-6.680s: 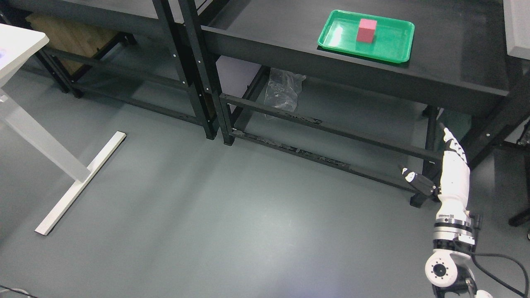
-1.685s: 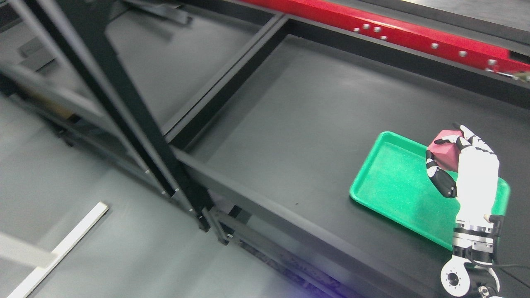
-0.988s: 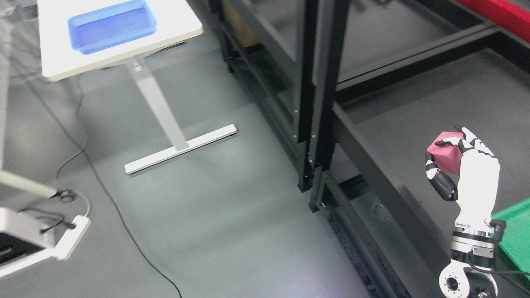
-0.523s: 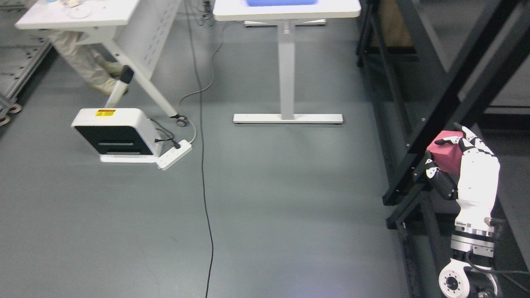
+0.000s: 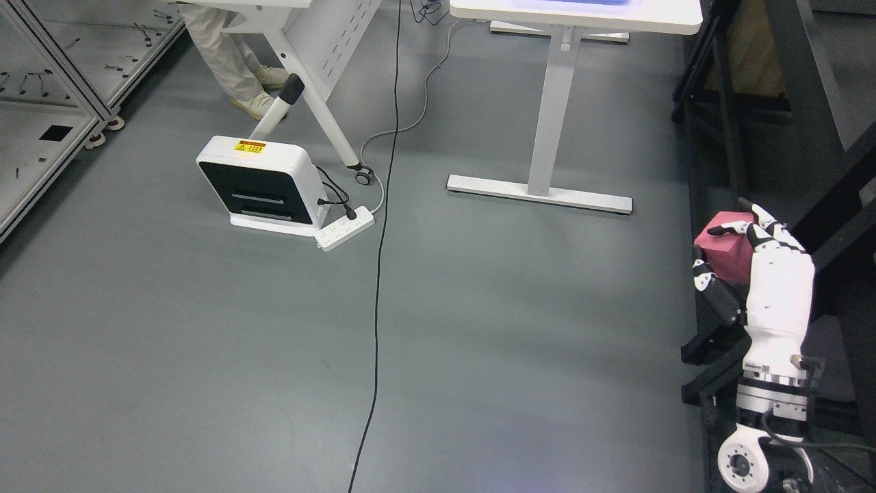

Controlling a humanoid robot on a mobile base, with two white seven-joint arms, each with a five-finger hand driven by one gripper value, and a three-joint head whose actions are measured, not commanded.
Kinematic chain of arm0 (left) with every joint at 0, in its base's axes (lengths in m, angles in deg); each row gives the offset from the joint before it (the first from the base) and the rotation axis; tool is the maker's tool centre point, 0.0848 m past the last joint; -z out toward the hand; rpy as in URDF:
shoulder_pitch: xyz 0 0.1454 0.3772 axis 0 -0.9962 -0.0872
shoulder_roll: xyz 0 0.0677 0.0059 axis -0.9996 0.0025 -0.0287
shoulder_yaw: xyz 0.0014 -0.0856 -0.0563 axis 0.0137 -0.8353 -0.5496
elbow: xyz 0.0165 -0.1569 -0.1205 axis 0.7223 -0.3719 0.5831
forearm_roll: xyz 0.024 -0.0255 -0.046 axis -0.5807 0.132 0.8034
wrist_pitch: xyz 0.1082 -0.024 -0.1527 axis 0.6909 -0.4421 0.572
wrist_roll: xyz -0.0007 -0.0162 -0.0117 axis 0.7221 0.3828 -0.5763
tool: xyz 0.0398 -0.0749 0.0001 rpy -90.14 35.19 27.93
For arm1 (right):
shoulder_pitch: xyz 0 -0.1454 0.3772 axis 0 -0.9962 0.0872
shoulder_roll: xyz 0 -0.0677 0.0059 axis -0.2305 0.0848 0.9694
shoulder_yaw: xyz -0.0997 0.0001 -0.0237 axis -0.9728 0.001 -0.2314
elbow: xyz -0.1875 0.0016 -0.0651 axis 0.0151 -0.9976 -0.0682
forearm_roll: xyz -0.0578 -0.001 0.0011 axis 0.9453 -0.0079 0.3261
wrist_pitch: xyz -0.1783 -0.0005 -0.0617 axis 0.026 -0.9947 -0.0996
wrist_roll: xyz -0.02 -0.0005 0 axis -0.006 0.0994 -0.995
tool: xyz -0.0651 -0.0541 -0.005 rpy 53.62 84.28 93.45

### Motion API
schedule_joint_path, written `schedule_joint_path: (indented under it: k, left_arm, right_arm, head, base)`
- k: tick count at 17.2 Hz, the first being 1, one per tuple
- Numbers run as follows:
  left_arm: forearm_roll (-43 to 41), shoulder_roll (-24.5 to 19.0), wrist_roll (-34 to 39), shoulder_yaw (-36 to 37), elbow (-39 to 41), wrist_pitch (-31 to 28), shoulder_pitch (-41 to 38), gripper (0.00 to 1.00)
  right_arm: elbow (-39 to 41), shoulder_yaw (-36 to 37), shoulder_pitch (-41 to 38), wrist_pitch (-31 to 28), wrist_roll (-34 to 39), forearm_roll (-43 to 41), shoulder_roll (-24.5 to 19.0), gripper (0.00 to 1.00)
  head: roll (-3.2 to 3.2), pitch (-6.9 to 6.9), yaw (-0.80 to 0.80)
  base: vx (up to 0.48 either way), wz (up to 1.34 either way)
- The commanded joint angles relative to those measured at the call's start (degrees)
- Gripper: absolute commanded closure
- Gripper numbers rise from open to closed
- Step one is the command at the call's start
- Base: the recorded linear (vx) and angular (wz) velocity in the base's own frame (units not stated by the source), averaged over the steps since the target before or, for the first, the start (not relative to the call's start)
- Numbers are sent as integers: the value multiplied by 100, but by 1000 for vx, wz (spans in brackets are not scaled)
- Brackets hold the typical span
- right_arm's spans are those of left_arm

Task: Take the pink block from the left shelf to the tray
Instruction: 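Turn and drive toward the white table with the blue tray, holding the cube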

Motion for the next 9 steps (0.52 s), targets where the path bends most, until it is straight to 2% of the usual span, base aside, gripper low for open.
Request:
schedule_joint_path:
  k: [1, 6, 9]
  left_arm:
    - [-9, -100, 0, 0, 100, 3, 130, 0]
    - [-9, -100, 0, 0, 100, 3, 130, 0]
    - [-9, -100, 0, 0, 100, 3, 130, 0]
  right_arm:
    - [10, -226, -16, -1, -9, -7, -17, 98]
    - [10, -164, -60, 16, -18, -7, 36, 98]
    - [19, -182, -121, 122, -18, -7, -17, 98]
  head:
    - [0, 0, 0]
    - [0, 0, 0]
    - [0, 0, 0]
  base:
    - [79, -54]
    - [108, 191]
    - [209, 351]
